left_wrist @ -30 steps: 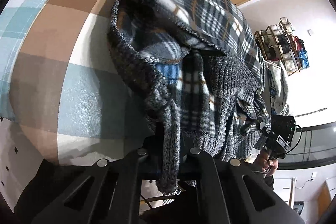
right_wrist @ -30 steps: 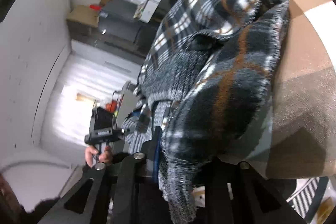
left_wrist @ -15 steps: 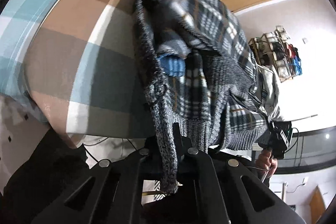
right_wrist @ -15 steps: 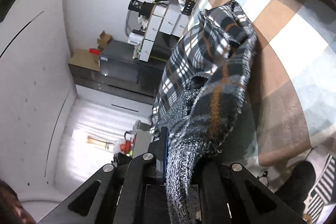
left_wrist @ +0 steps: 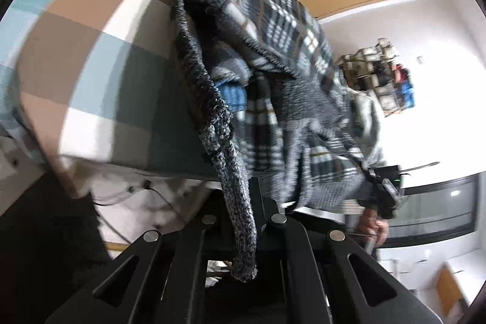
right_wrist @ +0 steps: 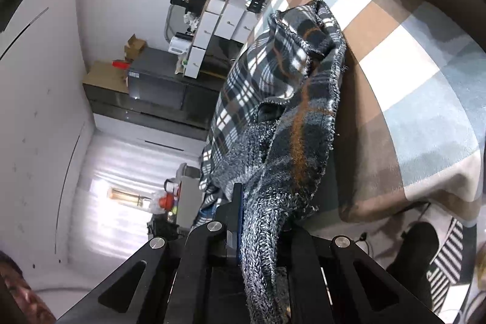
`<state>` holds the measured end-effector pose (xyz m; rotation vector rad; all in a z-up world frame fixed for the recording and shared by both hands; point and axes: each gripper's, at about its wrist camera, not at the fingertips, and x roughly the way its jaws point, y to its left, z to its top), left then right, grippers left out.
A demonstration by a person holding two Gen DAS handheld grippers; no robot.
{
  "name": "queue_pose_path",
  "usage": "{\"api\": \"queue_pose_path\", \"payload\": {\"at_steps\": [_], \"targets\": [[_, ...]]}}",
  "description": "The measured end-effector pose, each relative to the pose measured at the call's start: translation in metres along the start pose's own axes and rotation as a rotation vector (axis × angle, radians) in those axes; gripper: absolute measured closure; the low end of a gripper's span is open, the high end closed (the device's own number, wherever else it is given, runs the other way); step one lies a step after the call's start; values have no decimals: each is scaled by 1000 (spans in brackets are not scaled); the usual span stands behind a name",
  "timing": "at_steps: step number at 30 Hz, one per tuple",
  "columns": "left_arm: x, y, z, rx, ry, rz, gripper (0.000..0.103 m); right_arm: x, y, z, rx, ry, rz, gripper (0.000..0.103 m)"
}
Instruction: Fold large clothes
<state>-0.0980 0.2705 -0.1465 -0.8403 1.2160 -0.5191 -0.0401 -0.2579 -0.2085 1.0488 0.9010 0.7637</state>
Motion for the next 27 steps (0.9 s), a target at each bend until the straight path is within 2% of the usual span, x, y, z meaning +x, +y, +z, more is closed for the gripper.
{"api": "queue_pose_path", "payload": {"at_steps": [2,5,10,13,16,19,23,27], "targets": [[-6,-1,20,-31,0,-83,102,5,10,14,11,-33,44,96],[-16,-11,59,-50,-37,-135,102,17,32,37,-17,-65,56,96],[-24,-35,127,-61,-78,-154,102,46,56,92,27,-109,77,96],[-22,-44,166,-72,-96,-133,102,61,60,125,83,-132,58,96],[-17,-43,201,-110,-107,-113,102,78,43,155,226,-131,111,96],[-8,-41,228,-129,-114,-81,102,89,31,180,257,-163,84,96],[11,-33,255,-153,-91,-48,102,106,5,208,336,-172,46,96],[27,-21,255,-194,-45,-16,102,117,-23,212,432,-111,25,96]]}}
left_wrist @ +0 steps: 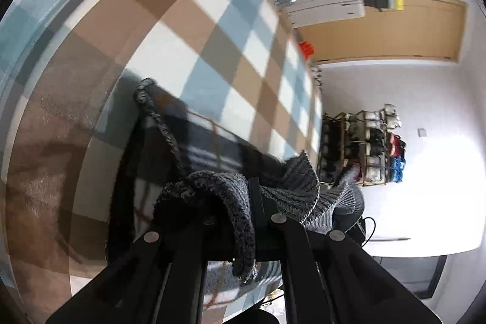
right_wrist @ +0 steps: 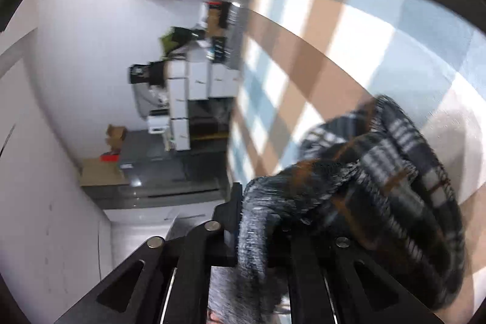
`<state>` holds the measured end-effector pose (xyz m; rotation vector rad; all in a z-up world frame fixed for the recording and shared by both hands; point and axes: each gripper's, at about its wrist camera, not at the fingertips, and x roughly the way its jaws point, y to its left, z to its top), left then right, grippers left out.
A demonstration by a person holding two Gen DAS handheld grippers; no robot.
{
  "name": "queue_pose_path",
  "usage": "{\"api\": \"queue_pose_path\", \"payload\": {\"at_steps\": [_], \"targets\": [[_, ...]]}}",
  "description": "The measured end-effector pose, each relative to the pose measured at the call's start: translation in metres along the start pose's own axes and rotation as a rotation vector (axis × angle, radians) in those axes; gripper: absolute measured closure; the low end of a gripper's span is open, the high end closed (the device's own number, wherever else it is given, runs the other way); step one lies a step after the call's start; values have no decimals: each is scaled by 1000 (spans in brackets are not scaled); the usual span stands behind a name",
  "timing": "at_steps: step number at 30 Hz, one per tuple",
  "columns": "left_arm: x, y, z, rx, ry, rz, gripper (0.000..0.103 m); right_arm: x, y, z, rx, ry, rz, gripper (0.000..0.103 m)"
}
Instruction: Fold large clothes
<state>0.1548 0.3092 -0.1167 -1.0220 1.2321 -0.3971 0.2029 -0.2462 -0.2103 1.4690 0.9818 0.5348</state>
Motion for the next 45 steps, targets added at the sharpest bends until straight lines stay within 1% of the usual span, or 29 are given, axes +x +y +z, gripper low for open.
{"api": "queue_pose_path", "payload": {"at_steps": [3,6,8,9,11,12,13,14,15,16,19,21,23,24,25,26,27,28,29,30,31,32,35,38,39,40,42,43,45], "targets": [[-4,1,1,-3,21,-2,102,-4,-8,7,28,23,43,95],[-4,2,5,-50,40,-24,101,-14,-5,10,26,27,92,94],[-7,-2,6,-50,49,-18,101,-21,-2,9,35,11,110,92],[-10,-6,5,-42,49,-4,101,-25,1,9,30,3,121,88],[-14,-14,5,-24,41,14,101,-37,10,10,9,-45,159,68],[-12,-17,7,-16,38,25,101,-45,13,9,0,-82,179,35],[-15,-23,6,-1,27,48,101,-57,18,9,-15,-150,204,1],[-16,-26,7,0,17,71,101,-67,24,8,-39,-209,210,0],[-15,-28,7,0,13,83,101,-76,34,5,-103,-256,199,0],[-15,-31,7,5,10,87,100,-78,42,2,-145,-254,181,0],[-13,-35,6,0,23,120,99,-65,71,-15,-281,-165,61,0],[-13,-36,6,-19,26,122,97,-47,91,-35,-417,-92,-66,0],[-14,-36,8,-37,22,131,94,-18,116,-68,-638,-29,-241,0],[-13,-37,9,-45,22,130,92,-7,121,-81,-721,-4,-306,0],[-14,-37,9,-47,15,125,84,11,130,-99,-848,33,-401,0],[-17,-40,11,-43,-4,138,73,26,132,-118,-980,61,-479,0],[-22,-41,11,-40,-42,159,67,38,130,-136,-1107,78,-550,0],[-28,-41,12,-37,-82,173,54,54,126,-150,-1206,92,-639,0],[-34,-41,13,-37,-109,166,47,73,117,-157,-1261,124,-740,0],[-39,-41,13,-35,-123,146,47,90,105,-158,-1285,161,-829,0],[-40,-42,13,-28,-122,141,47,96,96,-157,-1291,178,-870,0],[-43,-43,12,-15,-117,153,47,104,88,-153,-1281,190,-894,0],[-50,-52,3,36,-129,203,47,110,78,-137,-1207,201,-886,0],[-47,-72,-17,140,-117,262,47,117,76,-122,-1143,211,-876,0],[-41,-83,-30,198,-105,306,47,116,76,-120,-1131,215,-867,0],[-35,-90,-39,238,-97,321,47,115,81,-120,-1126,213,-865,0],[-22,-105,-60,324,-78,338,46,106,93,-123,-1112,183,-850,0],[-9,-114,-76,381,-51,331,46,98,101,-125,-1112,149,-821,0],[10,-119,-95,439,-6,329,46,82,110,-126,-1106,94,-758,0]]}}
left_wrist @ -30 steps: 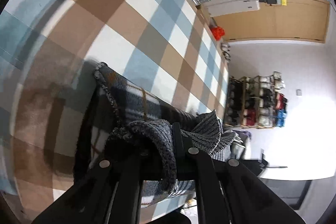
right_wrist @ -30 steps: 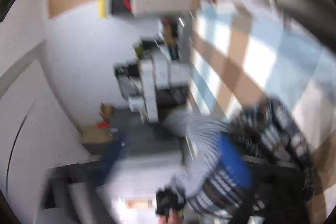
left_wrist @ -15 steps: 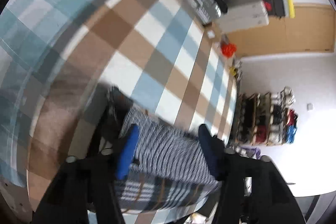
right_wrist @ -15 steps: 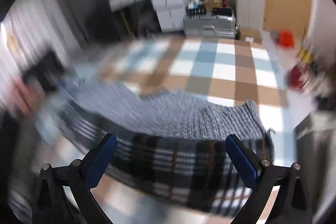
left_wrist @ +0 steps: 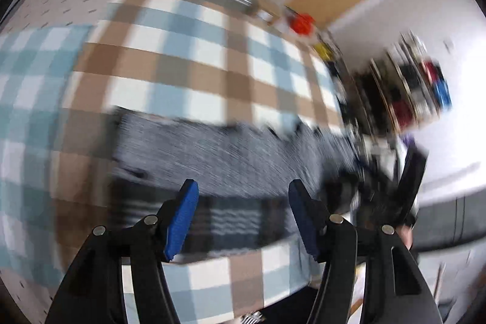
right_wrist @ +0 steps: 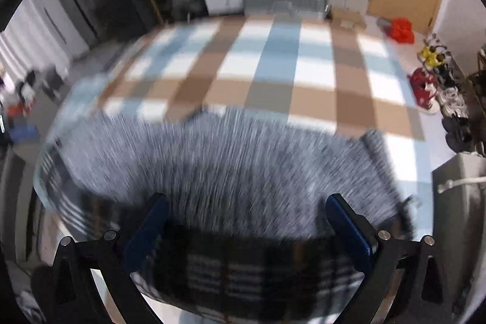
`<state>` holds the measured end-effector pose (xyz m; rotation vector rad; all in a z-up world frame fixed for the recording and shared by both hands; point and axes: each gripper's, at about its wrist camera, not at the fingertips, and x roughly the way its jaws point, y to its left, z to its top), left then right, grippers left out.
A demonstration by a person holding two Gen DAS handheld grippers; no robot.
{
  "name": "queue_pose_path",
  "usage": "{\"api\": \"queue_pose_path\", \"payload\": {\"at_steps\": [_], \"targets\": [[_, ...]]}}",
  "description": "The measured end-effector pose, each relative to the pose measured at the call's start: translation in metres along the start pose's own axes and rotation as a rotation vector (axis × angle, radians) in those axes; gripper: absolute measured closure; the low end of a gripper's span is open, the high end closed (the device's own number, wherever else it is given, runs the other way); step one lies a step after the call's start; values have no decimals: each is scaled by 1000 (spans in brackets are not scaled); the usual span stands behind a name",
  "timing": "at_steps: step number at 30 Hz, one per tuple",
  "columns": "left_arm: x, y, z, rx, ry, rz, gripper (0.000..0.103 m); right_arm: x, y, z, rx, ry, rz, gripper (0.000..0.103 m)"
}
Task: Fold large clothes
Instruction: 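Swing the cardigan out and lay it flat across the bed with both grippers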
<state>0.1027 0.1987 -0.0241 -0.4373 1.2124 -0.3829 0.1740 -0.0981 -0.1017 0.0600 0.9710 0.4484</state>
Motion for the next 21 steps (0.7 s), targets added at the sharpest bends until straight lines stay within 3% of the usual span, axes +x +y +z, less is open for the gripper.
{"api": "queue_pose_path", "payload": {"at_steps": [3,5,7,10,12,16,18,21], "targets": [[37,-18,-16,70,63,0,46,5,-5,-10,-19,51,-44,0],[65,-10,-15,70,59,92,46,24,-9,-22,-64,113,-136,0],[80,9,-9,20,44,134,46,35,-14,-26,-90,122,-176,0],[87,30,-2,8,5,195,46,41,-15,-28,-130,92,-201,0],[87,37,1,25,-13,199,46,47,-14,-27,-153,86,-222,0],[72,28,-2,52,-32,242,46,42,-8,-20,-169,88,-240,0],[59,13,-10,96,-48,243,46,22,-3,-15,-143,40,-249,0],[44,-11,-30,150,-102,207,46,-24,16,-13,-92,-92,-129,0]]}}
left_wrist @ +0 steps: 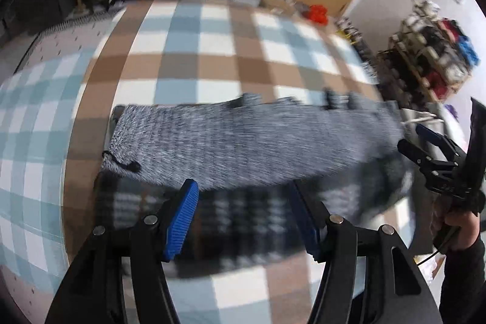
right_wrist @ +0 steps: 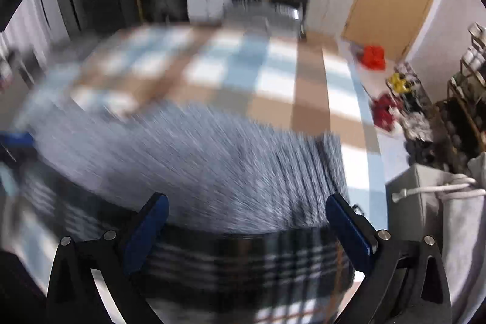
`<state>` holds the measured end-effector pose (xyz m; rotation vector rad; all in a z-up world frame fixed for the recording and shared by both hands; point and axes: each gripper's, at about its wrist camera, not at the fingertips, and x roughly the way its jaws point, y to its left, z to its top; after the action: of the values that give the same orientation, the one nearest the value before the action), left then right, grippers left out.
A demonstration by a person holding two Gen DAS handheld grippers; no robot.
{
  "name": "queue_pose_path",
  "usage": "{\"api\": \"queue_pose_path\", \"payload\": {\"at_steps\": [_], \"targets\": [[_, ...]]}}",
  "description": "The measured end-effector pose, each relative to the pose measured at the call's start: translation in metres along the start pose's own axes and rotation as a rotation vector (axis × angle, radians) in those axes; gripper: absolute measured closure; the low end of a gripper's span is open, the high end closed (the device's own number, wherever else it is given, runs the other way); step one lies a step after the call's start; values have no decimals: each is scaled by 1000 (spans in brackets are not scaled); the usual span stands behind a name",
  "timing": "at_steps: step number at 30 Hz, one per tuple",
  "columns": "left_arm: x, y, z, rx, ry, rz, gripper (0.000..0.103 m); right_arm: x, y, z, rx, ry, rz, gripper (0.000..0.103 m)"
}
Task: Fold large clothes
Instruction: 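Swing the cardigan out and lay it flat across the bed with both grippers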
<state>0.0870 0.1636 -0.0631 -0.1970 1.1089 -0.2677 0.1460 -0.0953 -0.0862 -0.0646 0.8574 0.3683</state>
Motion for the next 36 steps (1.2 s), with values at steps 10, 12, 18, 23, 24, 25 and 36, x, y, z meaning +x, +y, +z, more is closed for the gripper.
{"api": "queue_pose_path", "payload": {"at_steps": [10,12,18,23,24,25,36], "targets": [[64,-13,-1,-20,108,20,46,58,69,-29,-171,216,-75,0],[70,-12,7,4,99,55,46,67,59,-29,-139,210,-46,0],[92,-13,20,93,119,135,34,79,57,-28,-162,240,-39,0],[94,-9,19,100,123,142,25,80,56,-28,-157,227,-15,0],[89,-8,19,86,127,131,25,73,54,-25,-166,230,3,0],[81,-7,19,68,127,120,25,65,51,-22,-157,217,15,0],[29,28,-20,59,43,216,25,49,-1,-59,-90,308,-55,0]]}}
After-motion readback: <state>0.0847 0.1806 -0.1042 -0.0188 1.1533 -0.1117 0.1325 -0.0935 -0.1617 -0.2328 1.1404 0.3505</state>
